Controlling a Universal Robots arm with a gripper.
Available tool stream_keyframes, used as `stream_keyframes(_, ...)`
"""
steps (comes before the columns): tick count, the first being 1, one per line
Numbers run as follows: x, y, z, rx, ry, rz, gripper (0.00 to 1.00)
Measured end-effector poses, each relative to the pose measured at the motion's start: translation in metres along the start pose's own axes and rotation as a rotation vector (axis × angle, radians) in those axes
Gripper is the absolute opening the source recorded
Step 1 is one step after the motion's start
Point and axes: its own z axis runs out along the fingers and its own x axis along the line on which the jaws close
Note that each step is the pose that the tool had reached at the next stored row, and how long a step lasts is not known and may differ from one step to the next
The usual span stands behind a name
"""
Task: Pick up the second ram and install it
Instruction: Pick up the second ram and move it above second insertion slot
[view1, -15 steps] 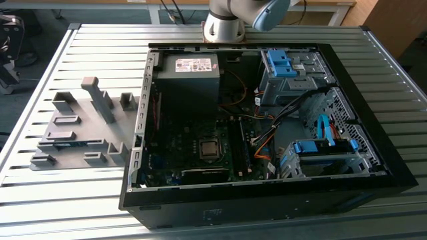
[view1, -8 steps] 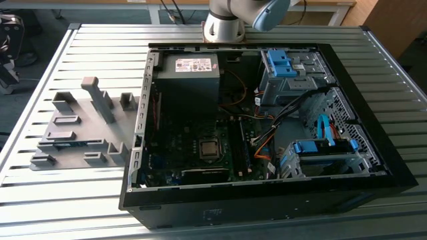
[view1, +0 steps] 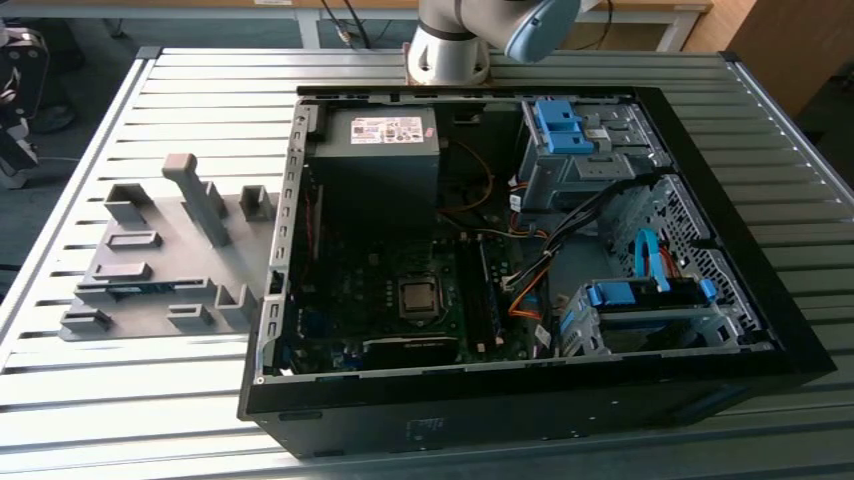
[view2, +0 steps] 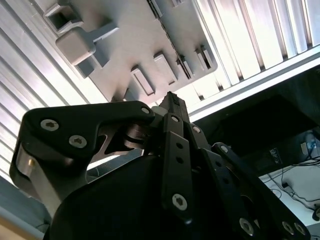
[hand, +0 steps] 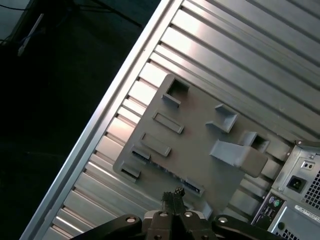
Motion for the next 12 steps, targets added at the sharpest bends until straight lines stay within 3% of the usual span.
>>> stream_keyframes(12,0.0001,0.0000,0.0001,-0.0006,0.0018,-0.072,0.11)
